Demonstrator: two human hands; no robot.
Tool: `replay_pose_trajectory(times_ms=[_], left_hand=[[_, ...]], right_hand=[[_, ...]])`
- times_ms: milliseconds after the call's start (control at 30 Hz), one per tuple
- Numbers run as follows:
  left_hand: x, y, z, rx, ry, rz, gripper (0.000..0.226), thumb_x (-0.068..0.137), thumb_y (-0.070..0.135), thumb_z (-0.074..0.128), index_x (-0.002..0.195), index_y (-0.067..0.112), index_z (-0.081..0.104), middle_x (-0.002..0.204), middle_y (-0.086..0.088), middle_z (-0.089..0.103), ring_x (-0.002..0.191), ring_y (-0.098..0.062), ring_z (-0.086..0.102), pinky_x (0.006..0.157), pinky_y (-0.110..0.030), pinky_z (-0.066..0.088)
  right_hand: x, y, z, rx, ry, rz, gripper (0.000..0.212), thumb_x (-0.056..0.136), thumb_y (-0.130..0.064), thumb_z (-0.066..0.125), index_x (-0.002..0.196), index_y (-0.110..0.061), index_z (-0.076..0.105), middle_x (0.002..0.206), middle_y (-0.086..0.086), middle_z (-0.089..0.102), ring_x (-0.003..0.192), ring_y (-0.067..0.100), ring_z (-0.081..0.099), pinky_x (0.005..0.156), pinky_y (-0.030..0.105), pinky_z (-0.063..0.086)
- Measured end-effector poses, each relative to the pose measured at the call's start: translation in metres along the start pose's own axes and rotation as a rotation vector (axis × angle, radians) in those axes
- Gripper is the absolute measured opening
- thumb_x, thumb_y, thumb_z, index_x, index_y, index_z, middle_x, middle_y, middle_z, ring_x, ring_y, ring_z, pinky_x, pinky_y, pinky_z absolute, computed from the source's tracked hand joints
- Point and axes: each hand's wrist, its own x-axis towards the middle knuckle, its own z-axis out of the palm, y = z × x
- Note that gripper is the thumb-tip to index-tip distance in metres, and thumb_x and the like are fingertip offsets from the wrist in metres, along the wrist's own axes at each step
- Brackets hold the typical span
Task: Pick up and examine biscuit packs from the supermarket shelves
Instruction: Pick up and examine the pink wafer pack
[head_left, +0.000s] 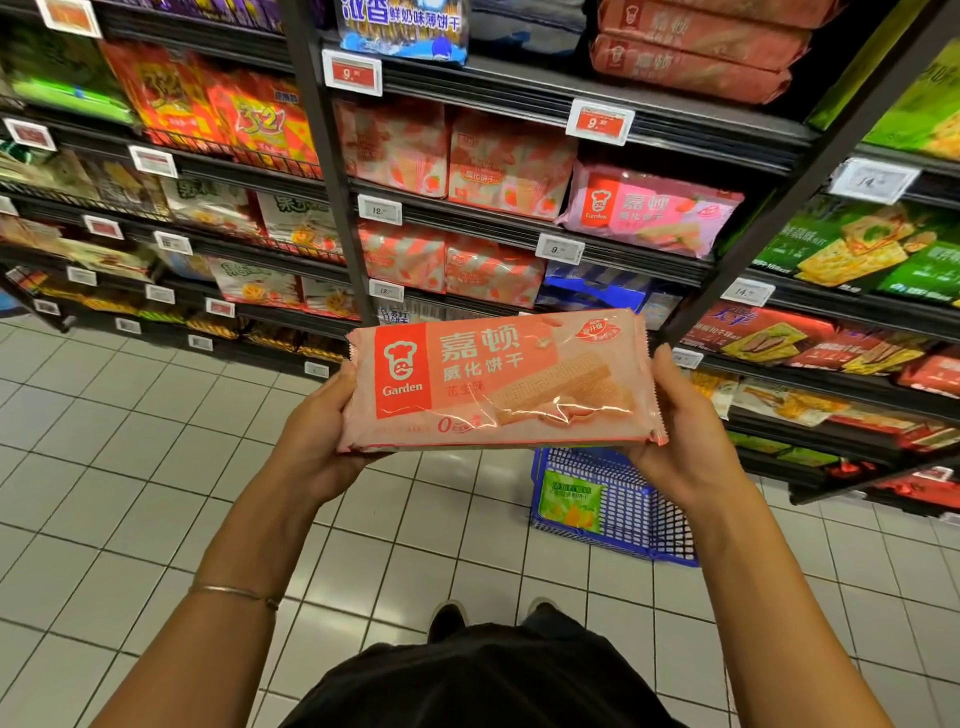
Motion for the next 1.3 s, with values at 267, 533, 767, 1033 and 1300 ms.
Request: replay_pose_trajectory(times_ms=[267, 533, 767, 1033, 1300], left_hand=[[0.002, -0.01, -0.003, -0.042, -0.022, -0.041, 0.039, 0.103, 0.05, 0.055, 0.129, 0.024, 0.07, 0.115, -0.007, 0.079, 0.099, -0.027, 0.078, 0.068, -0.047, 0.063], [0.0, -0.008, -0.004, -0.028, -0.032, -0.031, 0.042, 0.105, 0.051, 0.052, 0.136, 0.026, 0.065, 0.122, -0.007, 0.076, 0.104, -0.028, 0.077, 0.069, -0.046, 0.062], [-0.008, 0.0, 0.006, 0.019, -0.169, 0.166, 0.04, 0.11, 0.045, 0.038, 0.145, 0.032, 0.054, 0.136, -0.005, 0.07, 0.122, -0.024, 0.069, 0.087, -0.045, 0.063], [-0.025, 0.012, 0.016, 0.156, -0.365, 0.162, 0.057, 0.102, 0.057, 0.037, 0.148, 0.027, 0.054, 0.143, -0.007, 0.065, 0.131, -0.027, 0.063, 0.102, -0.048, 0.057], [-0.03, 0.011, 0.017, 0.122, -0.425, 0.155, 0.056, 0.099, 0.051, 0.047, 0.15, 0.027, 0.053, 0.146, -0.009, 0.062, 0.133, -0.031, 0.062, 0.102, -0.056, 0.055]], right_hand=[[-0.003, -0.003, 0.006, -0.014, 0.019, -0.005, 0.043, 0.102, -0.052, 0.049, 0.118, -0.026, 0.079, 0.126, 0.008, 0.074, 0.113, 0.026, 0.073, 0.083, 0.04, 0.062], [-0.005, -0.001, 0.0, -0.048, 0.02, -0.029, 0.035, 0.102, -0.037, 0.053, 0.116, -0.012, 0.073, 0.107, 0.009, 0.075, 0.095, 0.025, 0.075, 0.076, 0.04, 0.062], [0.003, 0.003, -0.008, -0.188, 0.106, -0.027, 0.048, 0.109, -0.031, 0.042, 0.143, 0.003, 0.049, 0.14, 0.027, 0.059, 0.131, 0.044, 0.058, 0.11, 0.069, 0.042], [0.007, 0.02, -0.013, -0.244, 0.167, 0.019, 0.048, 0.102, -0.052, 0.049, 0.131, -0.017, 0.067, 0.122, 0.01, 0.076, 0.112, 0.032, 0.073, 0.094, 0.051, 0.057], [0.008, 0.024, -0.014, -0.227, 0.234, 0.135, 0.041, 0.103, -0.053, 0.049, 0.104, -0.03, 0.082, 0.116, 0.008, 0.078, 0.105, 0.029, 0.076, 0.082, 0.043, 0.058]])
